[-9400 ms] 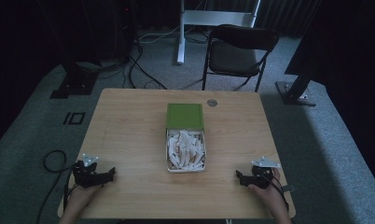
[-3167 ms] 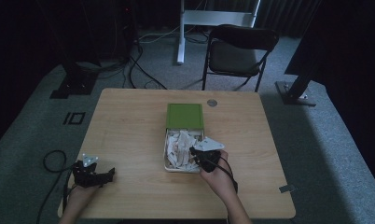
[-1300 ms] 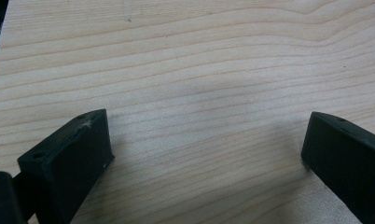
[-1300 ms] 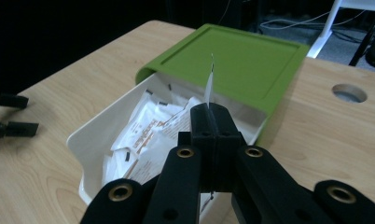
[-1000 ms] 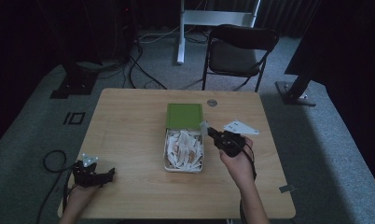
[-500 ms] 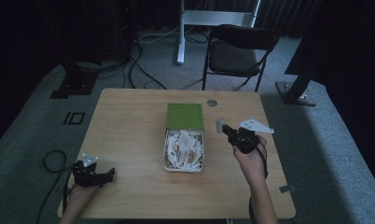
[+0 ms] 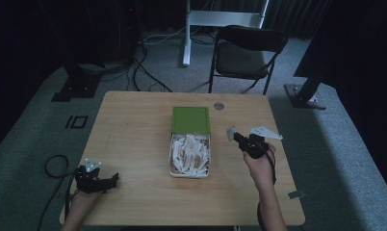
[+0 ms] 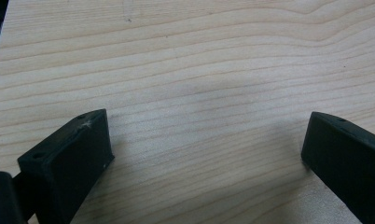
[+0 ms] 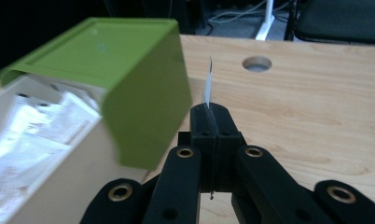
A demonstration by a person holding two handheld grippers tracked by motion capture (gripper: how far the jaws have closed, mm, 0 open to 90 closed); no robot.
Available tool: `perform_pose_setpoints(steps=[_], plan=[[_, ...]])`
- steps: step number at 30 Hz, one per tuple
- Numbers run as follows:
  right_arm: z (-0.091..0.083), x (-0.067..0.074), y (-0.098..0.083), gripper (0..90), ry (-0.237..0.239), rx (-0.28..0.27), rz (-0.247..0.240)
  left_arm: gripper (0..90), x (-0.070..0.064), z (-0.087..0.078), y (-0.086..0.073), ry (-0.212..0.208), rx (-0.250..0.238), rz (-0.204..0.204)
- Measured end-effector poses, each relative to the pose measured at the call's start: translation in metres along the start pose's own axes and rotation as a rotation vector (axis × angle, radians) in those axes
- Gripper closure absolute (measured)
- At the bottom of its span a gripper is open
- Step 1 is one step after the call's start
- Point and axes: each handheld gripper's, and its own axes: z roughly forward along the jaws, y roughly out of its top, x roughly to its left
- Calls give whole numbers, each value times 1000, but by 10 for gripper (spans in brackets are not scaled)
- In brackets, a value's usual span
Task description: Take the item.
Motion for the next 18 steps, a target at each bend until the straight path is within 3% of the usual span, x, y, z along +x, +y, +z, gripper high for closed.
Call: perform_pose_setpoints(steps=[18], plan=[[59,-28,-20,900,-17,79,78,24,0,0,0,0,0,0]])
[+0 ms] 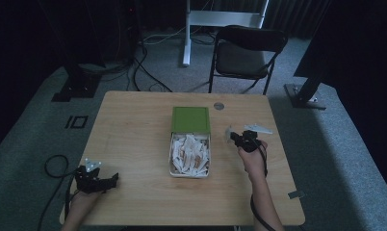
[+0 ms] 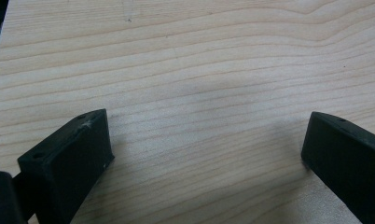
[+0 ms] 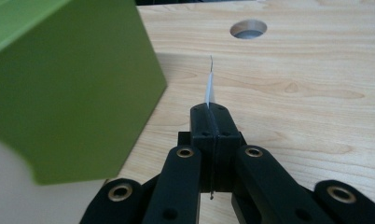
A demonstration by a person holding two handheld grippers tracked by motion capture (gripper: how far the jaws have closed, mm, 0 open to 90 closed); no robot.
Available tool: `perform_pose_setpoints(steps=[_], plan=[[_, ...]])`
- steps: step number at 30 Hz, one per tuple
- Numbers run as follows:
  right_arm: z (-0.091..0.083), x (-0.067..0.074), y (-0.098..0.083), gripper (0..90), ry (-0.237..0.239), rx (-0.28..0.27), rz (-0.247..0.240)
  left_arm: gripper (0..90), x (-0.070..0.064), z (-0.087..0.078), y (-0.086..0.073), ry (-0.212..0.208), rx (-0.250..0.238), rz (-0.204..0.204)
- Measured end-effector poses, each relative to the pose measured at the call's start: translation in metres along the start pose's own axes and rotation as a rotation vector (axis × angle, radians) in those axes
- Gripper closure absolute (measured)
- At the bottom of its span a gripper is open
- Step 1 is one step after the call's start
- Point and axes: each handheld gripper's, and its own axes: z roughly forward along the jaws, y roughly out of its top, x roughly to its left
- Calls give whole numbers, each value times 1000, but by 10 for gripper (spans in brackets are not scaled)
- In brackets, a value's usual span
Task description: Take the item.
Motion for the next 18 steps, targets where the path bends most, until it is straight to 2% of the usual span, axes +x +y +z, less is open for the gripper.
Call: perform_pose_setpoints(steps=[5,12,18], plan=[[9,-10,-5,900,-14,29,30,24,0,0,0,3,0,-3],[13,-27,-12,900,-56,55,63,24,0,0,0,3,0,-3],[15,-40,-16,900,-113,84,58,23,0,0,0,3,0,-3]])
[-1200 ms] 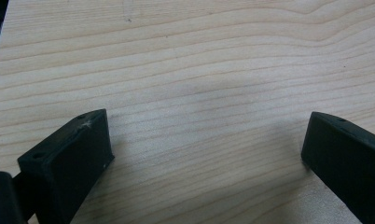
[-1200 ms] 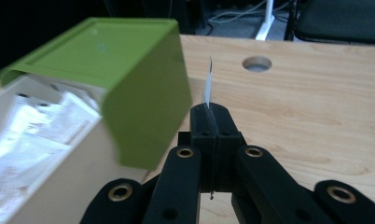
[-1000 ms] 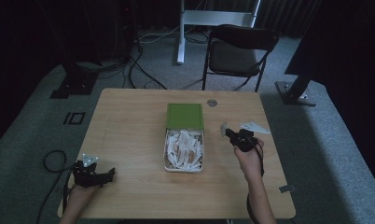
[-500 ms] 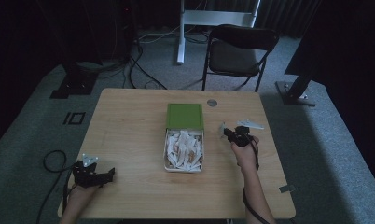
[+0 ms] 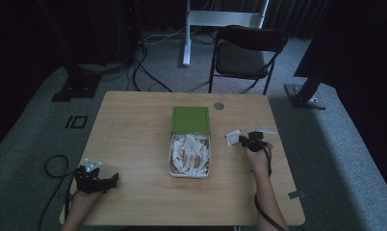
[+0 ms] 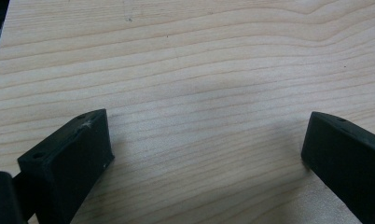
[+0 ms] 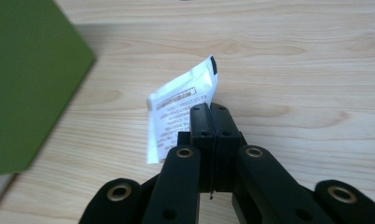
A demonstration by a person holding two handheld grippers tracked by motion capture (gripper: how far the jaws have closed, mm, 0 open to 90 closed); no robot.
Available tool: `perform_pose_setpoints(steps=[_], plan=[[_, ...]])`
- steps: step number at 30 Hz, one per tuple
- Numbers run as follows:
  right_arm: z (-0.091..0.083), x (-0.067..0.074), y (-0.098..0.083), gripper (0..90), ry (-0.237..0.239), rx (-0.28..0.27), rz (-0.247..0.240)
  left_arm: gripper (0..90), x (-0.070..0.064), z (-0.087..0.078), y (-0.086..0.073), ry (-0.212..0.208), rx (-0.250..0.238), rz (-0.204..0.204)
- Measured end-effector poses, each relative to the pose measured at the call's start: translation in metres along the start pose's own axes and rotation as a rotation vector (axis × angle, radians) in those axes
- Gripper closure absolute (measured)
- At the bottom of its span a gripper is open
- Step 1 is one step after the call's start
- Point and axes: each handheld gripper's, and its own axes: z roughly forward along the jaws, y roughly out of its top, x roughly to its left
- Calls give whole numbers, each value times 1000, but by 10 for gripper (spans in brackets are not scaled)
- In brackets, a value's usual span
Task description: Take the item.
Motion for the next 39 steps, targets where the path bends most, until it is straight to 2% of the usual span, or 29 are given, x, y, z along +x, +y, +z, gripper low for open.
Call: perform_pose_setpoints(steps=[3,9,16,19,21,24,32,39], plan=[[3,-6,-1,878,-28,13,-2,24,0,0,0,0,0,0],[6,-14,-3,559,-94,-5,-3,23,0,0,0,0,0,0],[1,-15,-8,336,-59,-2,-55,23,0,0,0,0,0,0],[-2,-14,-11,273,-47,-19,-40,24,0,0,0,0,0,0],[-3,-14,-14,215,-43,-17,-51,23,0,0,0,0,0,0],[-6,-13,-19,190,-39,3,-81,23,0,0,0,0,0,0],[-20,-12,-29,138,-34,4,-80,23,0,0,0,0,0,0],[-31,-9,-38,139,-31,1,-107,24,0,0,0,0,0,0]])
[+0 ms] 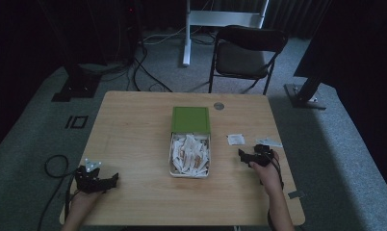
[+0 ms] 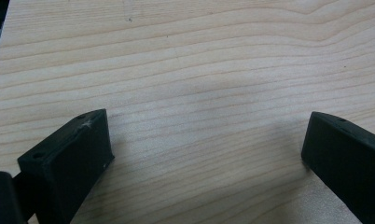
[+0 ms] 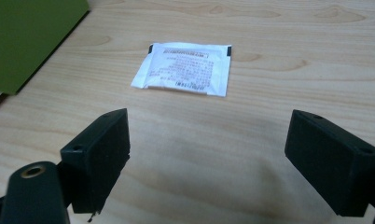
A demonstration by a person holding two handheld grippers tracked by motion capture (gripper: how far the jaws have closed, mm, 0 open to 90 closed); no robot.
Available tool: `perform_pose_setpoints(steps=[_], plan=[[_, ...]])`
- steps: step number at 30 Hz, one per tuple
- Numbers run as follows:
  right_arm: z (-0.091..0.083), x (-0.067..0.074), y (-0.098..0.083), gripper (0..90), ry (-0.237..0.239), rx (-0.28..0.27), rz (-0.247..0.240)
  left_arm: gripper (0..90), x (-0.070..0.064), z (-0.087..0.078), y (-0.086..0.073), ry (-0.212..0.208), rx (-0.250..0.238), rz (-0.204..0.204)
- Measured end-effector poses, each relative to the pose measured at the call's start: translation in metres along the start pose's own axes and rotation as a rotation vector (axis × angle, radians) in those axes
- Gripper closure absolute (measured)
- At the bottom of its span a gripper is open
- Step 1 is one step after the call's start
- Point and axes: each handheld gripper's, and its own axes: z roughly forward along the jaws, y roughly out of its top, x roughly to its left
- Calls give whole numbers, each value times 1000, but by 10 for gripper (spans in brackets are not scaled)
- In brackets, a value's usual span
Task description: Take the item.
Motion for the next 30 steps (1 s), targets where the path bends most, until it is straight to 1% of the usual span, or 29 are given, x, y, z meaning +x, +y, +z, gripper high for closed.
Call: perform_pose_setpoints(steps=[7,9,14,17,20,23,30], plan=[[-9,3,-9,139,9,6,-12,24,0,0,0,1,-2,-1],[-15,6,-14,139,13,6,-22,23,0,0,0,1,-2,0],[-22,9,-21,139,16,8,-40,24,0,0,0,1,-2,0],[-26,10,-25,139,35,9,-41,23,0,0,0,1,0,2],[-30,12,-30,139,41,13,-46,24,0,0,0,1,0,2],[-35,13,-36,139,46,17,-59,24,0,0,0,1,0,2],[-46,13,-47,139,62,45,-101,24,0,0,0,1,0,2]])
